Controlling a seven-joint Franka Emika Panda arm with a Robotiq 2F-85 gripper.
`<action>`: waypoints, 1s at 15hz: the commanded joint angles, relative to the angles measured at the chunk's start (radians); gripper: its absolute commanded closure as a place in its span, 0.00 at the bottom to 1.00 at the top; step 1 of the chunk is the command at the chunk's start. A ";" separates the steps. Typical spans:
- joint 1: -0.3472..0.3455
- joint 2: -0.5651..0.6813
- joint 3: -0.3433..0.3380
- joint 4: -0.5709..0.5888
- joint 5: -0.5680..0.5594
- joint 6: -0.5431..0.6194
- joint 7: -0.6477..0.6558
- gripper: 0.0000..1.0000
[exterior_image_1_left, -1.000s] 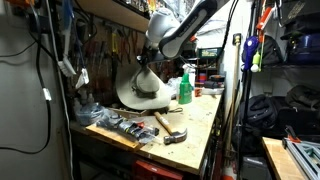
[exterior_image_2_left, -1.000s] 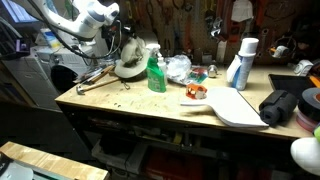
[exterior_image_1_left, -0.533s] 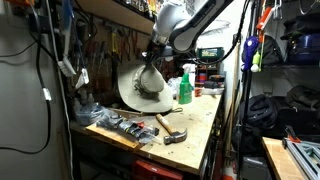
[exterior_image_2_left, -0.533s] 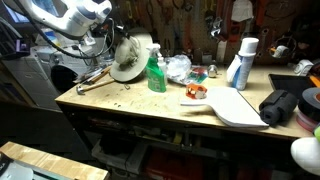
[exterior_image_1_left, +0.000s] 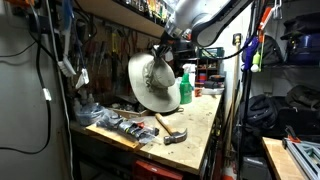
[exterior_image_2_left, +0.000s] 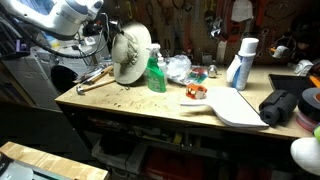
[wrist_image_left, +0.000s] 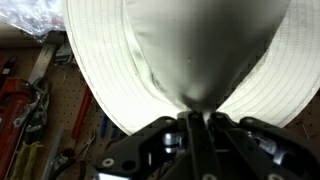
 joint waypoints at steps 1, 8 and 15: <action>0.003 -0.181 -0.011 -0.175 -0.003 0.058 -0.136 0.99; 0.105 -0.474 -0.102 -0.382 0.213 -0.043 -0.502 0.99; -0.193 -0.619 0.119 -0.380 0.638 -0.230 -0.811 0.99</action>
